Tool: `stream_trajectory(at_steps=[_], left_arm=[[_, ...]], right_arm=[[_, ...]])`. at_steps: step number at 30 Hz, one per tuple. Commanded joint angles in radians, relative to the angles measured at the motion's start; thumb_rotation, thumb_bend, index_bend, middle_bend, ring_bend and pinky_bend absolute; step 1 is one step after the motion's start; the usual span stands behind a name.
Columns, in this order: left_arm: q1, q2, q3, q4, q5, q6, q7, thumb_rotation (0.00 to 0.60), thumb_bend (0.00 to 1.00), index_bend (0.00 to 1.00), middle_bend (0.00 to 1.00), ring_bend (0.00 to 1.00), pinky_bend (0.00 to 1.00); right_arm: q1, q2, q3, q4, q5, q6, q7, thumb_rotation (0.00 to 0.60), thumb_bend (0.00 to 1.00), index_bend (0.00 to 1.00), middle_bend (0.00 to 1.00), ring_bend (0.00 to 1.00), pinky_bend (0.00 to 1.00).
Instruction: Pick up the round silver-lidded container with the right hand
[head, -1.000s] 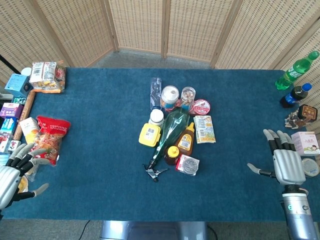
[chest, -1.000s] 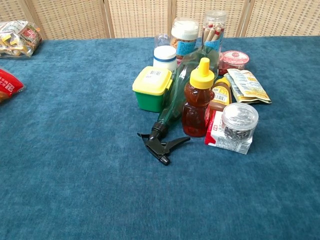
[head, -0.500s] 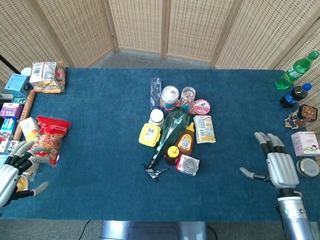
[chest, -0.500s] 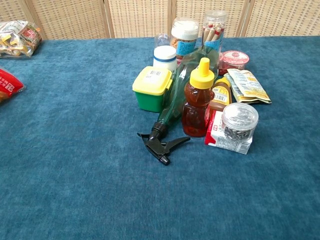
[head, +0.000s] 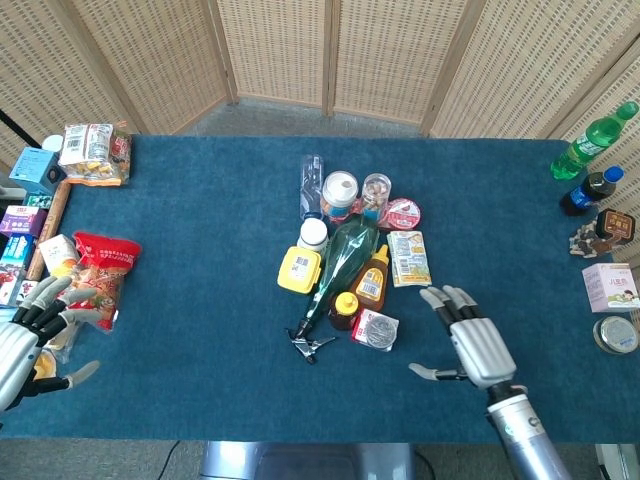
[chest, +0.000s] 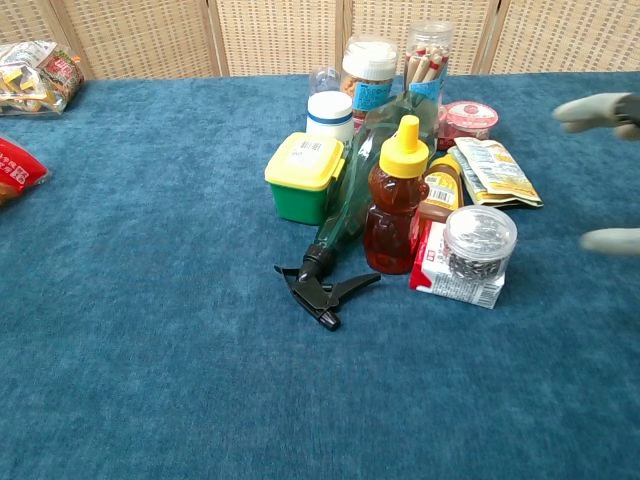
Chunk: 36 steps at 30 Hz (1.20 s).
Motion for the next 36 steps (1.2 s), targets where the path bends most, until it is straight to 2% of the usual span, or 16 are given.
stream_trajectory(at_steps=[1, 11, 21, 31, 36], left_arm=[[0.006, -0.001, 0.003, 0.013, -0.003, 0.007, -0.011, 0.600, 0.25, 0.35, 0.22, 0.02, 0.00], [0.018, -0.017, 0.010, 0.063, -0.012, 0.026, -0.056, 0.600, 0.25, 0.34, 0.22, 0.02, 0.00], [0.027, -0.014, 0.012, 0.070, -0.010, 0.043, -0.061, 0.600, 0.25, 0.34, 0.22, 0.01, 0.00], [0.036, -0.011, 0.014, 0.073, -0.014, 0.054, -0.064, 0.600, 0.25, 0.34, 0.22, 0.01, 0.00], [0.040, -0.008, 0.015, 0.074, -0.015, 0.059, -0.065, 0.600, 0.25, 0.34, 0.22, 0.01, 0.00]], right_arm=[[0.025, -0.046, 0.018, -0.008, 0.034, -0.023, -0.037, 0.387, 0.04, 0.00, 0.03, 0.00, 0.00], [0.091, -0.158, 0.057, 0.035, 0.129, -0.075, -0.118, 0.383, 0.04, 0.00, 0.04, 0.00, 0.00], [0.099, -0.221, 0.047, 0.092, 0.151, -0.057, -0.138, 0.385, 0.04, 0.00, 0.07, 0.00, 0.00], [0.104, -0.286, 0.040, 0.139, 0.146, -0.034, -0.152, 0.386, 0.04, 0.00, 0.16, 0.00, 0.00], [0.105, -0.310, 0.044, 0.169, 0.142, -0.024, -0.139, 0.386, 0.04, 0.00, 0.23, 0.05, 0.07]])
